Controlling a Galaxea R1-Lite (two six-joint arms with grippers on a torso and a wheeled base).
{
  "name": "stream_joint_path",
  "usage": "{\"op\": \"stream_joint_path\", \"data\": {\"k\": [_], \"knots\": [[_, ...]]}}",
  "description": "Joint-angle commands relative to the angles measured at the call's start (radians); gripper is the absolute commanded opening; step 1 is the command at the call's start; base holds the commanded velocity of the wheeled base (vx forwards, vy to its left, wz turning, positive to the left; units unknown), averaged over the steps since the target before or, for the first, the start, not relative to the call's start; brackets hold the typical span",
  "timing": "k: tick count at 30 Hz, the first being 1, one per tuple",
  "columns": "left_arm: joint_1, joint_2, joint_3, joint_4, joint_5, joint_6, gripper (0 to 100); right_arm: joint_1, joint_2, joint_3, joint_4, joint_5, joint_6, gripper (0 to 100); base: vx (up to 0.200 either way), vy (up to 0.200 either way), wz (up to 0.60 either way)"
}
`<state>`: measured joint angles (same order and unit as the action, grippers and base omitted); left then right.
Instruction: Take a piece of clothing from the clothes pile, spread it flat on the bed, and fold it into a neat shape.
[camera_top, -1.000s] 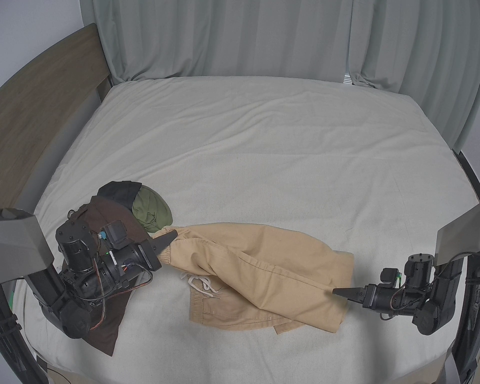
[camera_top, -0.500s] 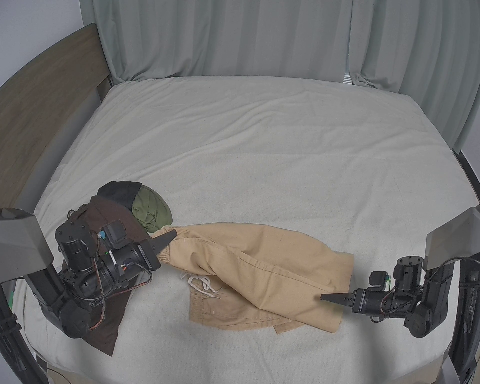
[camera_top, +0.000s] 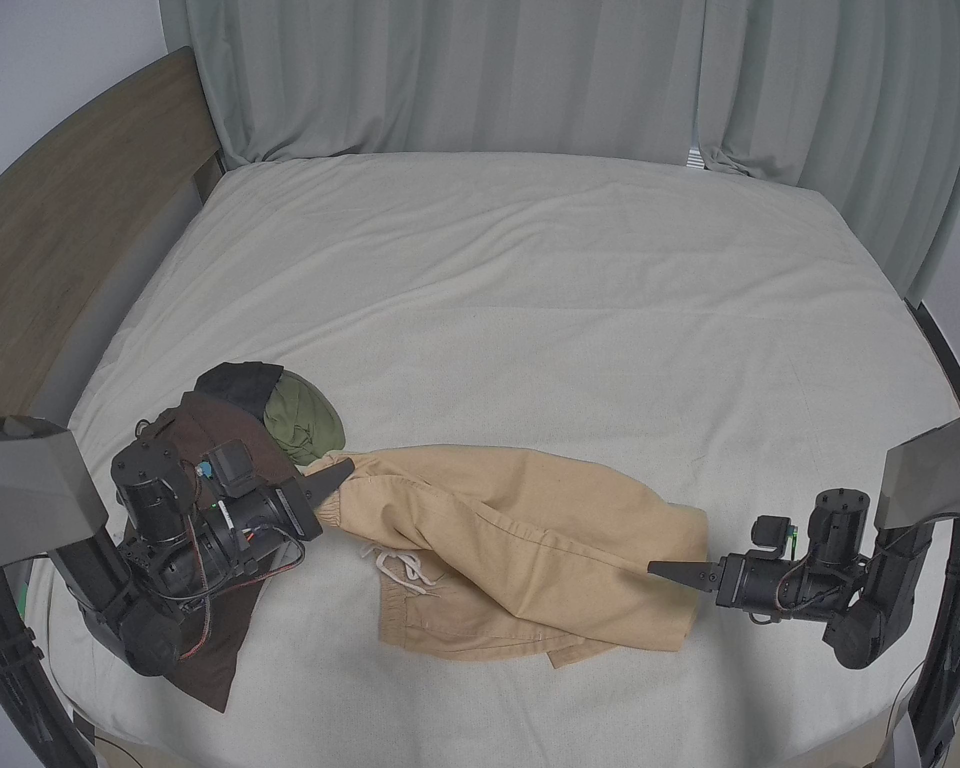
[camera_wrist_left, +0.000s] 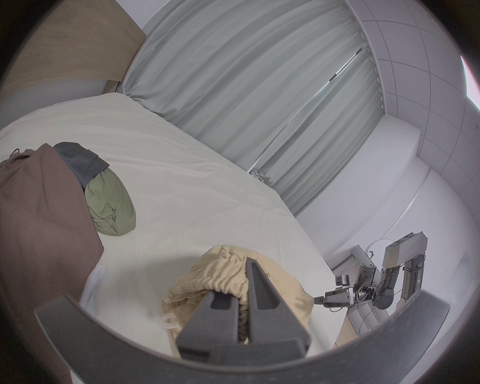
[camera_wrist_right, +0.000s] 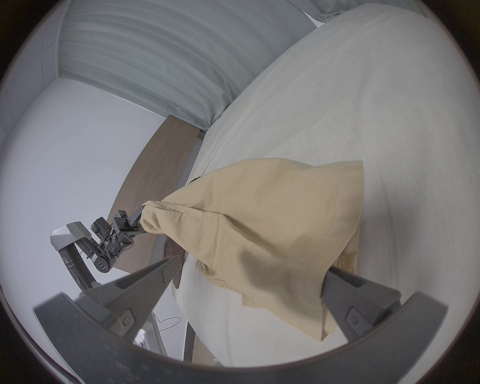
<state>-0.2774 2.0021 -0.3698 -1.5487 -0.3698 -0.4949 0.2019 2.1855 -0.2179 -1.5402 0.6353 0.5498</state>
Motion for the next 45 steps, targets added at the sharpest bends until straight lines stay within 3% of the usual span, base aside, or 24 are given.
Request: {"op": "stream_joint_path", "data": {"k": [1,23,24,30,35,45], "knots": [[-0.002,0.001,-0.001,-0.001,0.0,-0.001,0,0.008,-0.032,0.006,0.0,0.001,0.001,100,0.0,0.0,0.0],[-0.002,-0.002,-0.001,-0.001,0.0,-0.001,0,0.044,0.072,-0.051,-0.005,-0.005,-0.005,100,0.0,0.0,0.0],[-0.002,-0.002,-0.001,-0.001,-0.001,-0.001,0,0.044,0.074,-0.051,-0.005,-0.014,-0.004,0,0.0,0.0,0.0],[-0.003,-0.002,-0.001,0.001,-0.006,-0.002,0,0.044,0.086,-0.066,-0.005,-0.048,-0.005,0,0.0,0.0,0.0],[0.0,-0.008,-0.003,-0.001,-0.061,-0.002,0,0.036,0.074,-0.064,-0.005,-0.048,-0.004,0,0.0,0.0,0.0],[0.046,-0.014,-0.075,-0.001,-0.089,-0.002,0,0.031,-0.118,-0.037,-0.001,-0.049,0.001,0,0.0,0.0,0.0]]}}
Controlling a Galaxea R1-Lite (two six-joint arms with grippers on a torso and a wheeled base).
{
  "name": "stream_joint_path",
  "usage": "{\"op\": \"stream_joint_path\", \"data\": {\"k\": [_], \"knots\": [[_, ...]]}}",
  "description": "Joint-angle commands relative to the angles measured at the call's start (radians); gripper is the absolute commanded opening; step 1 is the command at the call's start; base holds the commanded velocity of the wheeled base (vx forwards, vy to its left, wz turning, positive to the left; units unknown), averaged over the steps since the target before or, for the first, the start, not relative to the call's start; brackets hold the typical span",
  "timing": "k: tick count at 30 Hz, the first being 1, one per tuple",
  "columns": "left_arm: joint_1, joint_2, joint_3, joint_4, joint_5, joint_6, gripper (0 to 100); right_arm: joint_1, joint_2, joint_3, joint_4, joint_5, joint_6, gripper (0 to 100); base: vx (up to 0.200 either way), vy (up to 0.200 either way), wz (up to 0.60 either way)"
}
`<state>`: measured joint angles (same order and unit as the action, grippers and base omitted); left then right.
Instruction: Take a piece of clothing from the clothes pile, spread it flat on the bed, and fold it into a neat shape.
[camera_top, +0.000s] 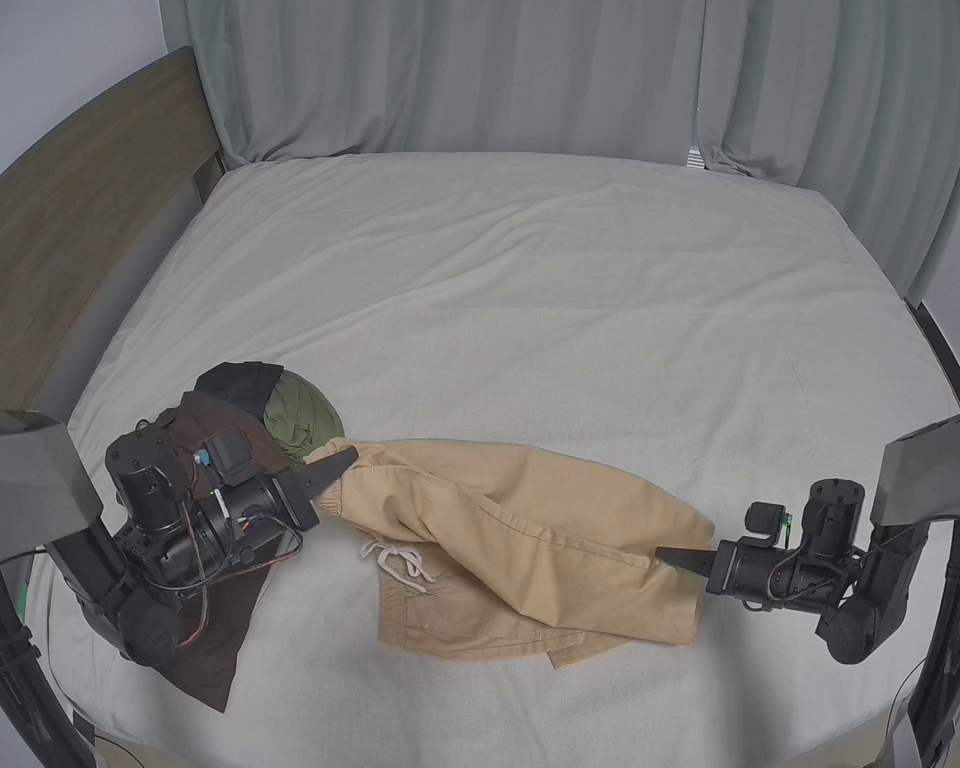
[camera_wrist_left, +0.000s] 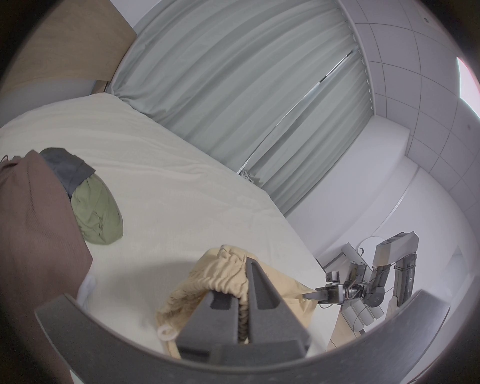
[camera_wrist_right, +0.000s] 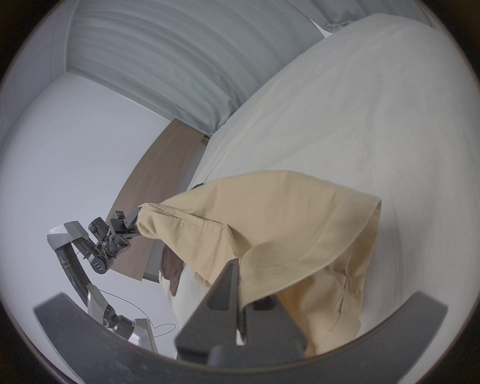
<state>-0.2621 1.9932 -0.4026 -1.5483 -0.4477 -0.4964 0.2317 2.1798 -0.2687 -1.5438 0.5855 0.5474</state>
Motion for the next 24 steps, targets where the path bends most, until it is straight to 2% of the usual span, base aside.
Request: {"op": "stream_joint_path", "data": {"k": [1,10,17,24], "knots": [[0.047,-0.01,-0.061,-0.001,-0.032,0.001,0,0.005,-0.14,0.019,0.002,0.0,0.005,0,0.0,0.0,0.0],[0.118,-0.07,-0.084,-0.001,-0.181,-0.001,0,0.008,-0.261,0.02,0.004,0.004,0.068,0,0.0,0.0,0.0],[0.159,-0.094,-0.085,-0.001,-0.243,-0.001,0,-0.002,-0.295,0.013,0.002,0.004,0.078,0,0.0,0.0,0.0],[0.169,-0.116,-0.098,-0.001,-0.26,-0.002,0,-0.009,-0.331,0.0,0.002,0.004,0.095,0,0.0,0.0,0.0]]}}
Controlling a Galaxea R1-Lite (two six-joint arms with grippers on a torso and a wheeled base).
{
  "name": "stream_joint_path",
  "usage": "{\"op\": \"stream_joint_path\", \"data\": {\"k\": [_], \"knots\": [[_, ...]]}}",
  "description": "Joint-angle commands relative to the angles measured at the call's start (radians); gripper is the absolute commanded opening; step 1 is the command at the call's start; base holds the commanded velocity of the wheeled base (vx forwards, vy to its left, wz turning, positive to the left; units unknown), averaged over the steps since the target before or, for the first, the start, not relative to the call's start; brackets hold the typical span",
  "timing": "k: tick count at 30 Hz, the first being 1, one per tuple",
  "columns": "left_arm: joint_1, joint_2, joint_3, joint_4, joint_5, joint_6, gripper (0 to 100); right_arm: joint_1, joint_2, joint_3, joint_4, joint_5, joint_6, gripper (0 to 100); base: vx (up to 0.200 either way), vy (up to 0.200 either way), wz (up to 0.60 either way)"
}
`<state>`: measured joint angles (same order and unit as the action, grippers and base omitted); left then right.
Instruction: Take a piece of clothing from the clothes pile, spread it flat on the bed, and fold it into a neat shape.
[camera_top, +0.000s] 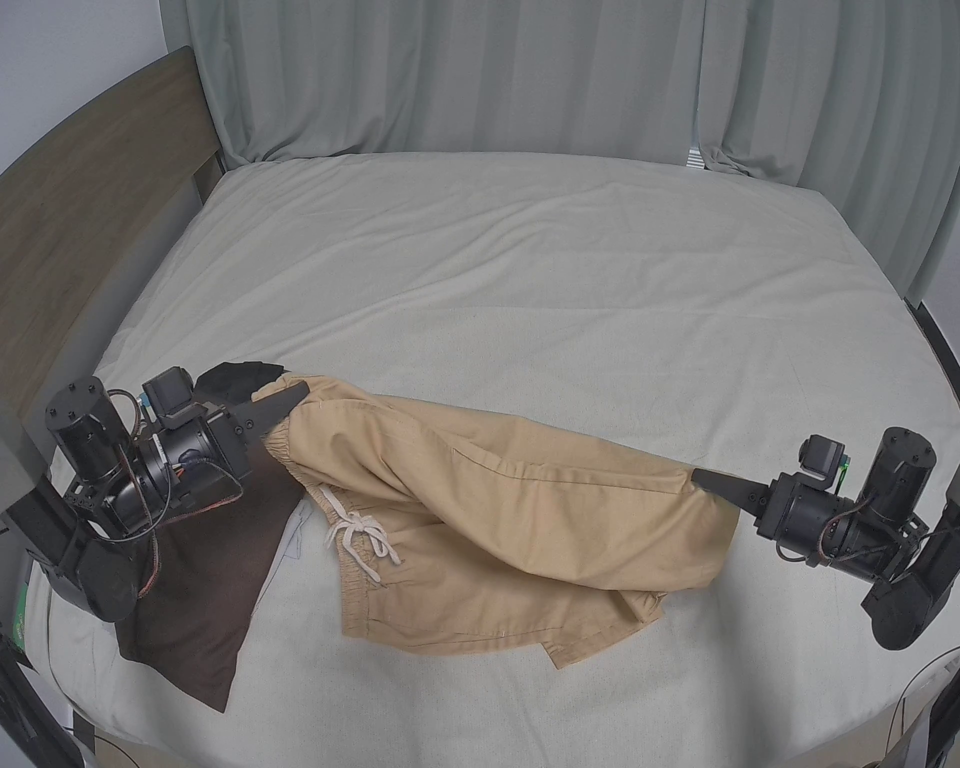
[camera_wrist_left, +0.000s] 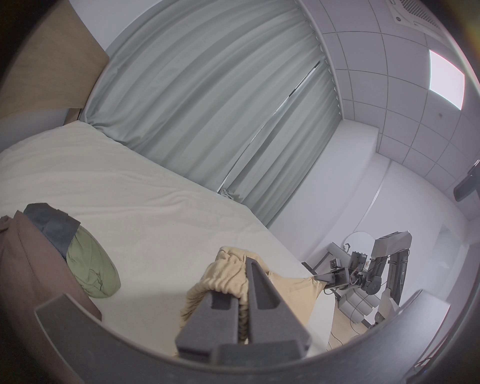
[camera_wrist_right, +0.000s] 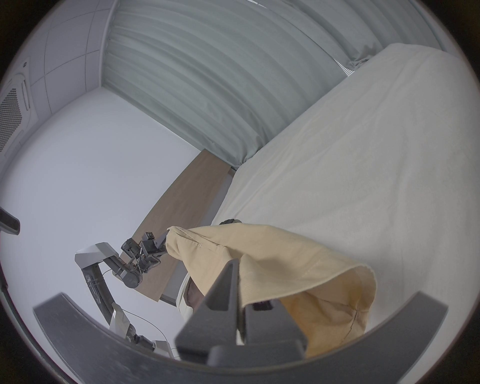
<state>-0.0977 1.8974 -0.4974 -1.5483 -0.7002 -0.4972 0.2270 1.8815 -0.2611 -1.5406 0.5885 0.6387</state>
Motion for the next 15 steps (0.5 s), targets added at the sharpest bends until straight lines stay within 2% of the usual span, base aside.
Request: {"op": "stream_joint_path", "data": {"k": [1,15], "knots": [[0.004,-0.023,-0.003,0.001,-0.013,-0.001,0,-0.005,-0.039,-0.012,-0.001,0.001,0.009,0,0.0,0.0,0.0],[0.024,-0.047,-0.001,0.001,-0.084,-0.001,0,-0.04,-0.085,-0.055,-0.003,0.001,0.041,0,0.0,0.0,0.0]]}}
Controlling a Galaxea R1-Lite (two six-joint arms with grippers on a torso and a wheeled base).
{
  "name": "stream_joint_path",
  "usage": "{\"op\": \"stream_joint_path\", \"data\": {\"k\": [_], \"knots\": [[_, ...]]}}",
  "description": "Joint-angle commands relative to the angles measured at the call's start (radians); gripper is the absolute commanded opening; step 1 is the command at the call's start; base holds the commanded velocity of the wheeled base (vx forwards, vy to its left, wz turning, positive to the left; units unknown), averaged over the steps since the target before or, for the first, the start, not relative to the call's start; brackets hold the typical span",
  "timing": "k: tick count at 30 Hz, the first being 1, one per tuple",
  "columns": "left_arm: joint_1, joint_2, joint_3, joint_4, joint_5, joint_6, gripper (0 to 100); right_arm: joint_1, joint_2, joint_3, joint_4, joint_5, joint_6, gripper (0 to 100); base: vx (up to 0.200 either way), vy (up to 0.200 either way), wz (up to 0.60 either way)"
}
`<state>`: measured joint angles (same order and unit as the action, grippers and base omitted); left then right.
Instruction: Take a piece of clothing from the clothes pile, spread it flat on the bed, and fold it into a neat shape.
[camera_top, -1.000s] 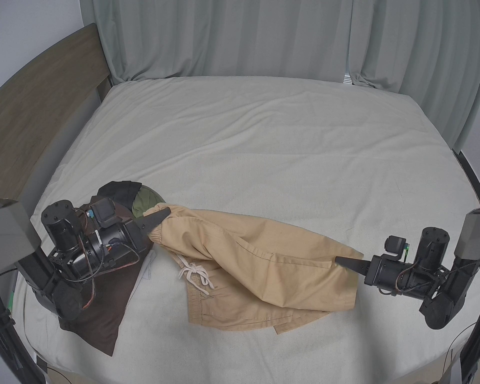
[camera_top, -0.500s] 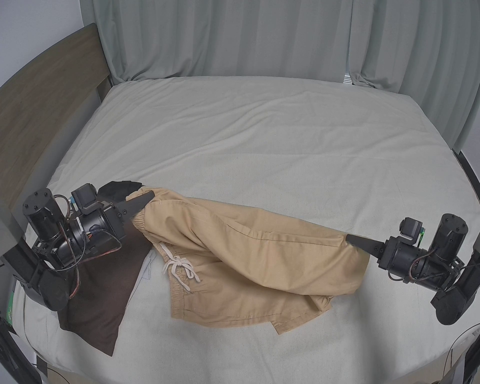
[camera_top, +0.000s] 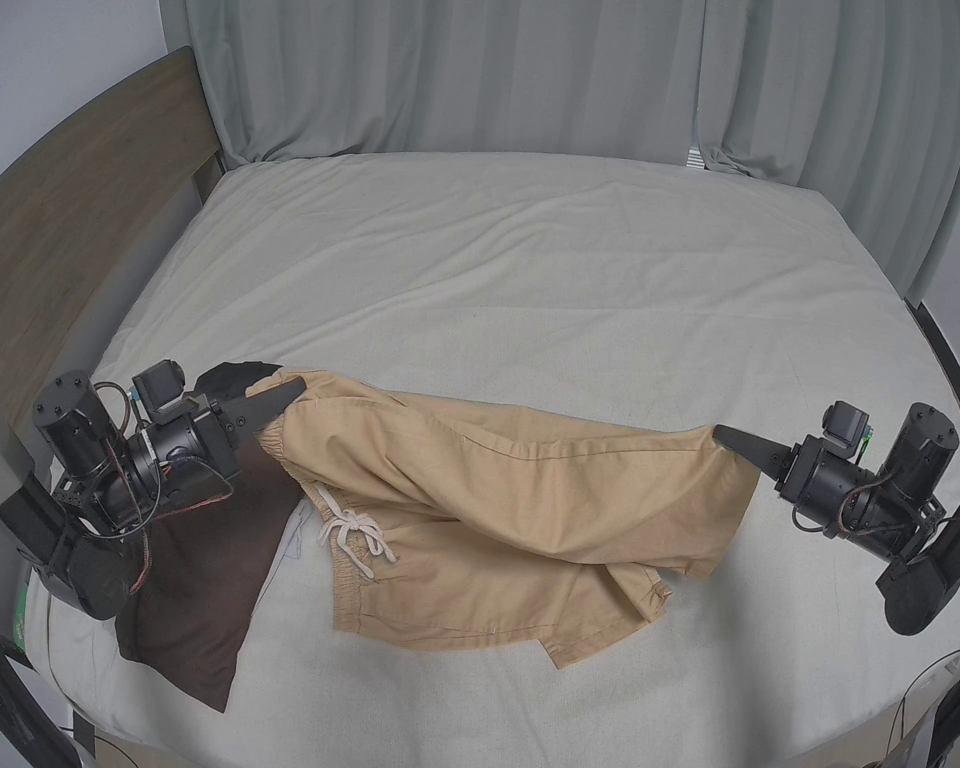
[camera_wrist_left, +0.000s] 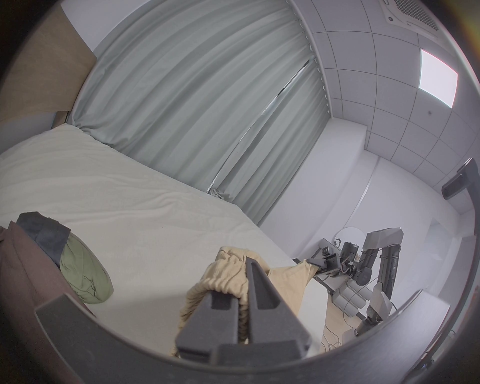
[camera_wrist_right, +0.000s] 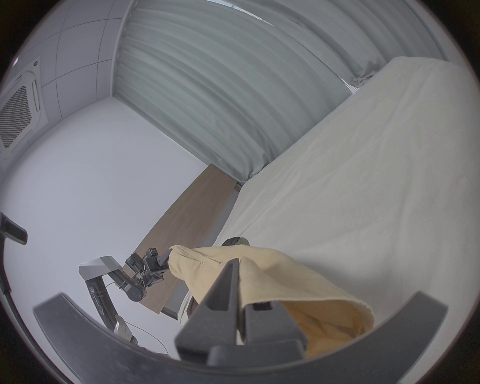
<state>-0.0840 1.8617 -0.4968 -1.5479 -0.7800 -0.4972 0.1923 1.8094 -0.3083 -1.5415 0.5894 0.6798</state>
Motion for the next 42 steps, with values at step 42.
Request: {"op": "stream_joint_path", "data": {"k": [42], "knots": [[0.089,-0.026,-0.017,0.0,-0.033,-0.004,0,-0.088,-0.025,-0.072,-0.002,0.0,0.0,0,0.0,0.0,0.0]]}}
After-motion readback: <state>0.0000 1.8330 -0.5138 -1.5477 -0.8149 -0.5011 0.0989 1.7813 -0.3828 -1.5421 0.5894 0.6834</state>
